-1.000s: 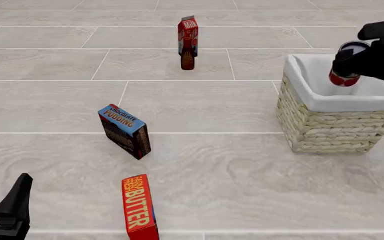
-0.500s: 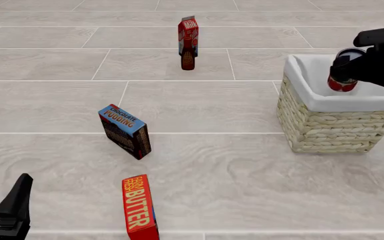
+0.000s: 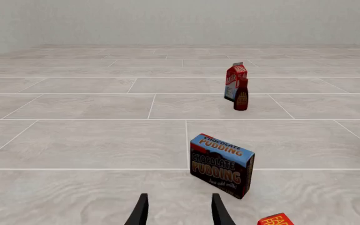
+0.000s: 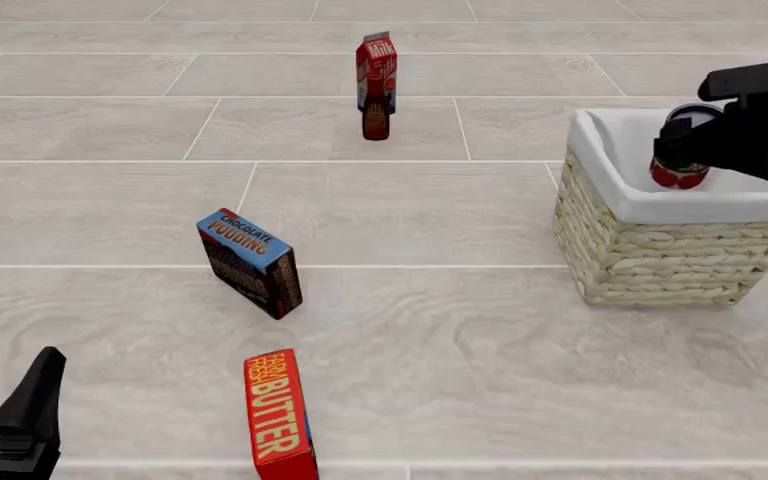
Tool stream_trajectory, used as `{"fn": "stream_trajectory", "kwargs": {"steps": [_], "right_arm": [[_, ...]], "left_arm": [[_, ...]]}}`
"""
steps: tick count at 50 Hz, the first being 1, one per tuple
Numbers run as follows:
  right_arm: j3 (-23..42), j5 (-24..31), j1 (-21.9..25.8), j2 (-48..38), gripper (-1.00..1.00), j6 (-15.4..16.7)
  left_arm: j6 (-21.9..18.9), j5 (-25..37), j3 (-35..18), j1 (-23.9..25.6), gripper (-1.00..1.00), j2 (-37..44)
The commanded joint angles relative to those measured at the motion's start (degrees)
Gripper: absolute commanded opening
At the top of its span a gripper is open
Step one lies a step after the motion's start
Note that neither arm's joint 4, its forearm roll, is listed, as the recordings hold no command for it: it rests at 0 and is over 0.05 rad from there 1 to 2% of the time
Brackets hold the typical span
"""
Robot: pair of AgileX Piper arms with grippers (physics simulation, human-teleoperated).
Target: Pick the tomato sauce and place it in the basket.
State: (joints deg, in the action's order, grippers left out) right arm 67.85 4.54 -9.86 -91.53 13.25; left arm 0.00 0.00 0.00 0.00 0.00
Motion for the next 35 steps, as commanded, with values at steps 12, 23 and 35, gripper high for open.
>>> {"fn": "stream_trajectory", "kwargs": {"steps": [12, 23, 35], "right_arm": [[0.44, 0.17, 0.06, -0.29, -1.00, -1.31], [-0.18, 0.22, 0.18, 0.52, 1.00, -2.51], [0.02, 0.57, -0.17, 1.51, 1.00, -2.68]], "left_arm": [[0.00, 0.00, 0.00, 0.00, 1.00, 0.00], [0.00, 0.00, 0.00, 0.00, 1.00, 0.00], [0.00, 0.00, 0.00, 0.00, 1.00, 0.00]]}}
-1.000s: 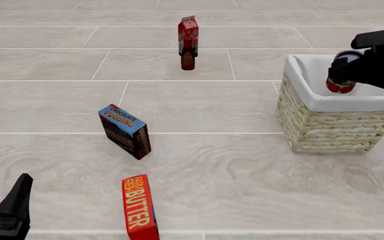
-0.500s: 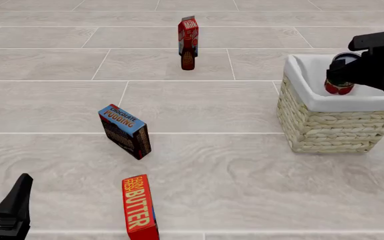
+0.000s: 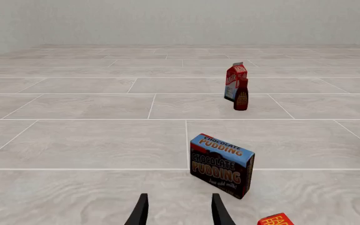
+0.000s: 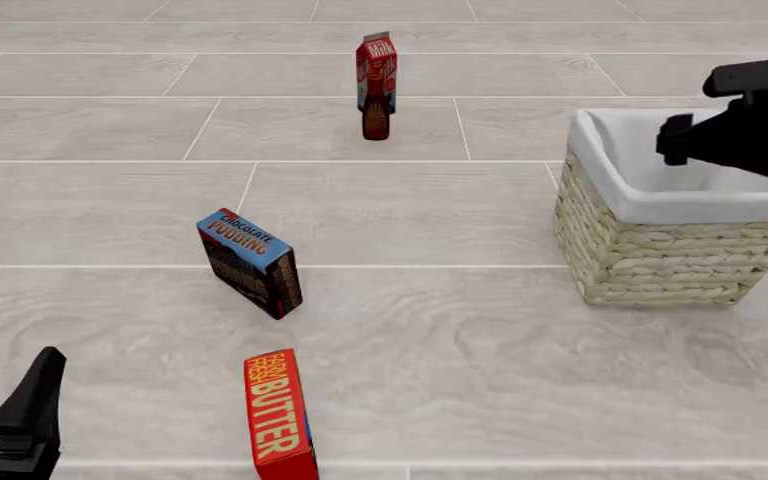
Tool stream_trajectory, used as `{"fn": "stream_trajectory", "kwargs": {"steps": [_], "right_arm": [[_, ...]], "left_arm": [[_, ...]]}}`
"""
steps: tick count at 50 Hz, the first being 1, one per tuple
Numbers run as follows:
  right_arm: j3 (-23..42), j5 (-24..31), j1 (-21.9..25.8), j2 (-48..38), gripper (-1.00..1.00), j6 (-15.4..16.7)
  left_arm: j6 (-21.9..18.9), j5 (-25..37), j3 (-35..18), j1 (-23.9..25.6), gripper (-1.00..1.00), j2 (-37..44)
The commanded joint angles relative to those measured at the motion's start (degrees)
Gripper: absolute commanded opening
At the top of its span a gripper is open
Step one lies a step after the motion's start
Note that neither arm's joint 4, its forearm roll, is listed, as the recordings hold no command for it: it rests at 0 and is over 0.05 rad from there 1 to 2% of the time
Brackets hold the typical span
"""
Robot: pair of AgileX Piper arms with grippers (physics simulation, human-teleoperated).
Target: Pick the tomato sauce and place it in the basket.
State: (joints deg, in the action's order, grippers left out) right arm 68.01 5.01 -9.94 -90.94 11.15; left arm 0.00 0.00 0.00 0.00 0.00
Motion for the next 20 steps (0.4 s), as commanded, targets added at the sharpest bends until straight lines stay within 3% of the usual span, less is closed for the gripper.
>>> {"fn": "stream_trajectory", "kwargs": {"steps": [1, 11, 20], "right_arm": [[-0.13, 0.17, -0.19, 1.00, 1.00, -0.56], [-0.65, 1.08, -1.10, 4.92, 1.00, -0.72], [-1.04, 4.51, -0.66, 15.72, 1.00, -0.70]], "left_arm": [[0.00, 0.00, 0.00, 0.00, 1.00, 0.00], [0.00, 0.00, 0.00, 0.00, 1.00, 0.00], [0.00, 0.00, 0.00, 0.00, 1.00, 0.00]]}}
